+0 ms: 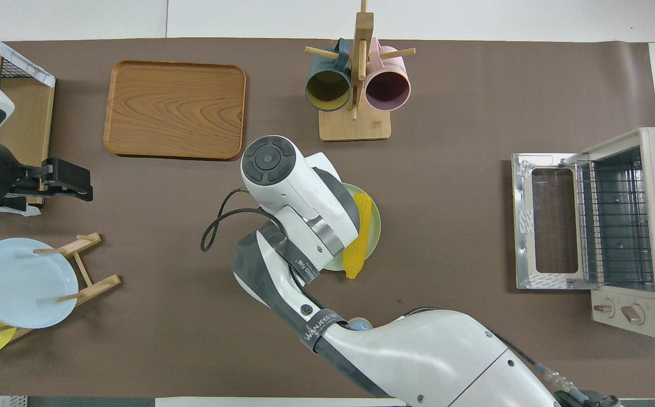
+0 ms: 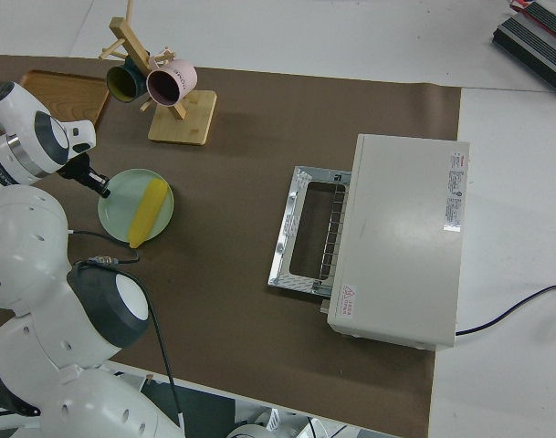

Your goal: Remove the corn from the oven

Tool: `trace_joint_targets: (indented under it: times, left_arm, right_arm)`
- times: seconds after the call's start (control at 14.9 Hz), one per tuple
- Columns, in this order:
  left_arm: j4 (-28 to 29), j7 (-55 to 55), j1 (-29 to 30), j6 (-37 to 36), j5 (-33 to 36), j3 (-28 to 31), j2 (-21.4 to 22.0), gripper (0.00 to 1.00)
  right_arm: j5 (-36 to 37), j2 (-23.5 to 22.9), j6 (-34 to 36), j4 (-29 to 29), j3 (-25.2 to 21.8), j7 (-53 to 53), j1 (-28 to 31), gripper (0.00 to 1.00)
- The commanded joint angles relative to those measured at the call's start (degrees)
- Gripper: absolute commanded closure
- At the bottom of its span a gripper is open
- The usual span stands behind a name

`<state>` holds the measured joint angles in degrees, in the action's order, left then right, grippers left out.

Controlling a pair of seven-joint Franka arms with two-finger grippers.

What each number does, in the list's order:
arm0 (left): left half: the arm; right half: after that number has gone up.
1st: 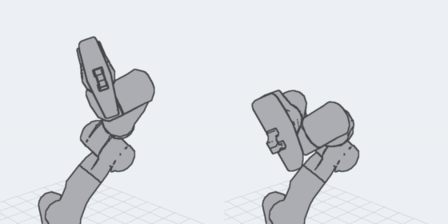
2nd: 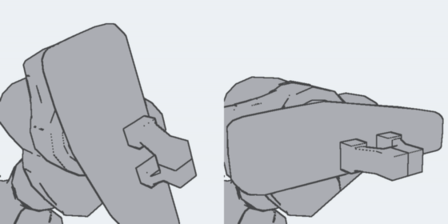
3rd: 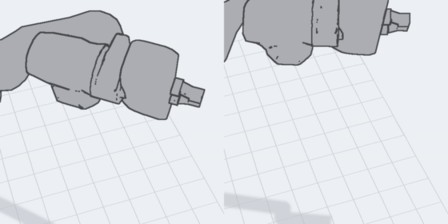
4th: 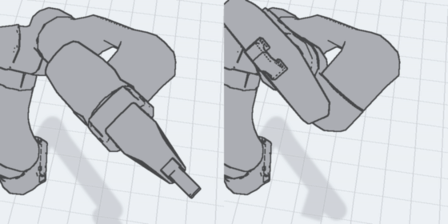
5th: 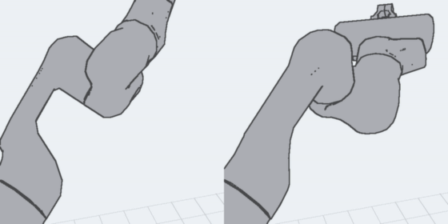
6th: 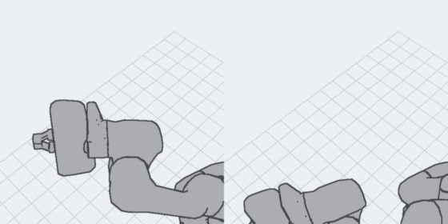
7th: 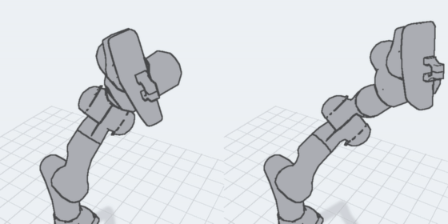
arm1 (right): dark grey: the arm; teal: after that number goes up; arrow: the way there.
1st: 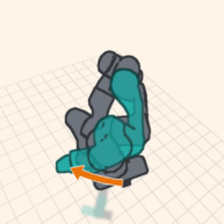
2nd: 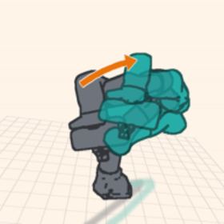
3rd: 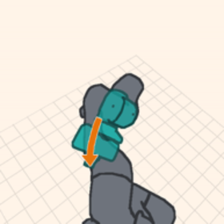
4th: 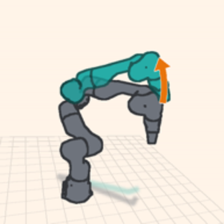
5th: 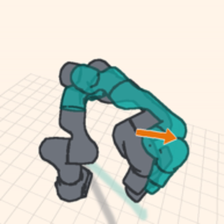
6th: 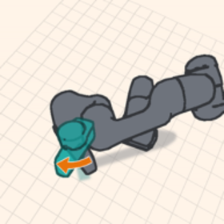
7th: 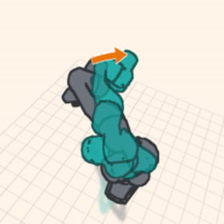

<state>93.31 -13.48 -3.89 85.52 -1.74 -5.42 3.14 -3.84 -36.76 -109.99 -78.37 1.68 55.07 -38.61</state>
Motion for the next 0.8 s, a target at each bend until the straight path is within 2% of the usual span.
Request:
trace_joint_targets:
  times: [0.0,0.07,0.2,0.33,0.4,0.47,0.54,0.6,0.74]
  left_arm:
    - [-0.14,0.21,0.46,-0.35,0.86,-0.21,0.46,0.0]
    - [-0.05,0.21,0.46,-0.35,0.86,-0.21,0.55,0.0]
    - [-0.05,0.21,0.46,-0.35,0.78,-0.21,0.55,0.0]
    - [-0.05,0.21,0.46,-0.53,0.86,-0.21,0.55,0.0]
    - [-0.05,0.21,0.46,-0.44,0.78,-0.21,0.55,0.0]
    - [-0.05,0.21,0.46,-0.18,0.78,-0.21,0.55,0.0]
    - [-0.05,0.21,0.46,-0.26,0.86,-0.21,0.55,0.0]
    - [-0.05,0.12,0.46,-0.35,0.78,-0.21,0.55,0.0]
    - [0.03,-0.05,-0.15,-0.61,0.86,-0.21,0.64,0.0]
  right_arm:
    - [-4.07,-0.51,-4.52,-0.82,0.43,0.75,2.47,0.71]
    - [-4.07,-0.51,-4.88,-0.64,0.43,-1.78,3.0,0.61]
    - [-4.15,0.37,-6.98,-0.55,0.34,-9.59,3.88,0.32]
    - [-2.93,2.99,-4.73,-0.46,0.08,-13.12,6.69,0.32]
    - [-0.31,3.7,-2.36,-0.12,0.08,-16.01,7.83,0.36]
    - [3.98,5.19,0.53,0.06,0.16,-19.09,8.89,0.47]
    - [6.37,6.86,3.26,-0.98,0.16,-20.95,9.68,0.67]
    - [7.09,8.44,5.9,-2.82,0.08,-21.05,10.65,1.0]
    - [9.45,13.17,9.43,-10.96,-0.1,-21.14,13.19,1.0]
